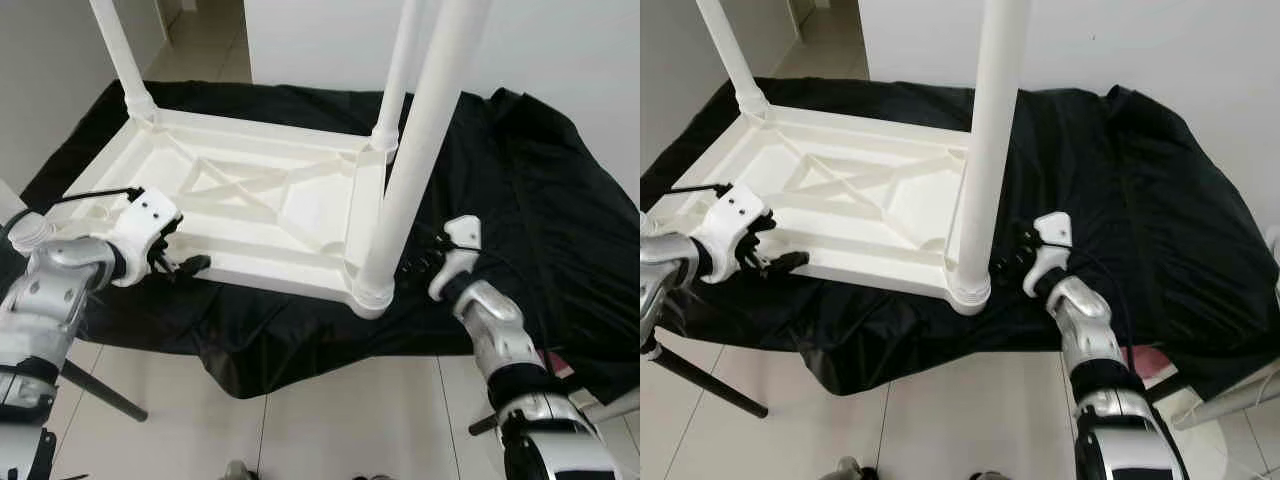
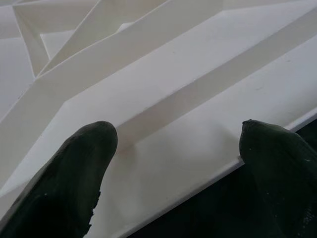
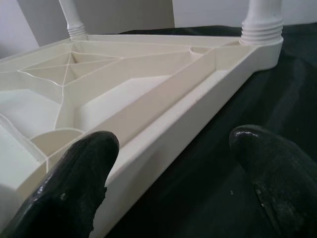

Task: Building children table

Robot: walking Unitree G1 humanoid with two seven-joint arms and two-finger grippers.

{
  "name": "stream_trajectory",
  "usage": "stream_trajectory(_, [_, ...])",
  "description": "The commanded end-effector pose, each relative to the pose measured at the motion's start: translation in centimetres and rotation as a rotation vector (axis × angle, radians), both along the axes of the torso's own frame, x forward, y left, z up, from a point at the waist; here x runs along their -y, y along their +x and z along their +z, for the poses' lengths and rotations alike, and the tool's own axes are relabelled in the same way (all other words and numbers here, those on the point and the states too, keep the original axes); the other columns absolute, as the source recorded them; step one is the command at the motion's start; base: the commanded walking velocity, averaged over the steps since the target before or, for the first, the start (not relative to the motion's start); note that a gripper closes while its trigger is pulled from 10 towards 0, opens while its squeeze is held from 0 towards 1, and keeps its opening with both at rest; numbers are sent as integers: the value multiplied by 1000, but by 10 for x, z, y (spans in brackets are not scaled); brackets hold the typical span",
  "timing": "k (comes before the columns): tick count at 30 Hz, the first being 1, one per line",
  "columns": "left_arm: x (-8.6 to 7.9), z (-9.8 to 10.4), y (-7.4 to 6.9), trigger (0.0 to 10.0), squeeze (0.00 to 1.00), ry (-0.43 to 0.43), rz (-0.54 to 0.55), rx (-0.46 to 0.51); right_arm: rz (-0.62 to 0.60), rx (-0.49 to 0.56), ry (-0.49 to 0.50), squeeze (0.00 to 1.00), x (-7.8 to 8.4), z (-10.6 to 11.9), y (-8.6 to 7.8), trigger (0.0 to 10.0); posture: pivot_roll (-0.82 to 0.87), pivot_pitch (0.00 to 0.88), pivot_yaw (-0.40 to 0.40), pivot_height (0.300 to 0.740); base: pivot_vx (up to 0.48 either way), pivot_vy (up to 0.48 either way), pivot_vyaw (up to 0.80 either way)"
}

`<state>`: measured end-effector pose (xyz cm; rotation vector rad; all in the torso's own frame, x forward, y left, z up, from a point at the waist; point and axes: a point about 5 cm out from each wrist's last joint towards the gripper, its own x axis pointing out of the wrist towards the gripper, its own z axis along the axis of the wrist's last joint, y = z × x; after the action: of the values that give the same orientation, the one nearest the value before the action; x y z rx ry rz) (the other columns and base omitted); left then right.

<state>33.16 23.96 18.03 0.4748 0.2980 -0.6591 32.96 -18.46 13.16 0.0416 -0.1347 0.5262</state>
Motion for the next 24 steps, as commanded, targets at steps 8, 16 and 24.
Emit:
stream_trajectory(8, [12, 1, -13, 10000, 0, -186, 68, 146, -58, 28, 76, 0, 8, 2, -16, 10000, 23, 95, -9, 740, 0, 0, 0])
stream_trajectory(16, [24, -10, -42, 10000, 0, -351, -14, 123, -128, 65, 151, 0, 5, 4, -22, 10000, 22, 93, -17, 740, 0, 0, 0])
stream_trajectory(24, [48, -15, -66, 10000, 0, -471, -20, 157, -205, 93, 189, 0, 10, 8, -36, 10000, 34, 75, -29, 740, 0, 0, 0])
